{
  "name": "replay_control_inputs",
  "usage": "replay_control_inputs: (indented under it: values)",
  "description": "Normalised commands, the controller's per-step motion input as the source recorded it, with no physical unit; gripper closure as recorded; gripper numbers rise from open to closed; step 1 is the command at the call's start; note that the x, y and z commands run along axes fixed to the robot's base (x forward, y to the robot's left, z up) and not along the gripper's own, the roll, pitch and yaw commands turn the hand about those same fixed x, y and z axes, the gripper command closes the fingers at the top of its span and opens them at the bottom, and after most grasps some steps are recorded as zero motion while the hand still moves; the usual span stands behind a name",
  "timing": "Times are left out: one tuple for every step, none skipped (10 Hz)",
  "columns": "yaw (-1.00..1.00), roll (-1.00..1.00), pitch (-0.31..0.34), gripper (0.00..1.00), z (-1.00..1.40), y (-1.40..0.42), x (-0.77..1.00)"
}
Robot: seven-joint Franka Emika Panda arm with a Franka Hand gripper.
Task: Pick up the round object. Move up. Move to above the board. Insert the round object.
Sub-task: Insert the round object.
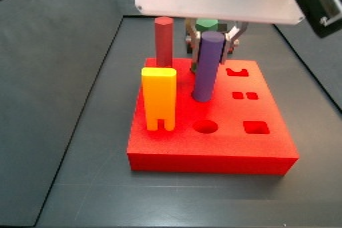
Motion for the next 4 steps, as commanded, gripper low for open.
replay_control_inputs:
  values:
    - [0.0,0.0,-0.039,1.0,-0.26,0.0,0.02]
    - [0.05,-0.08,-0.184,1.0,-0.09,0.09,0.0]
    - [0.0,0.0,-0.014,1.0,0.0,0.0,0.0]
    - [0.0,0.0,0.0,1.0,0.0,0.0,0.0]
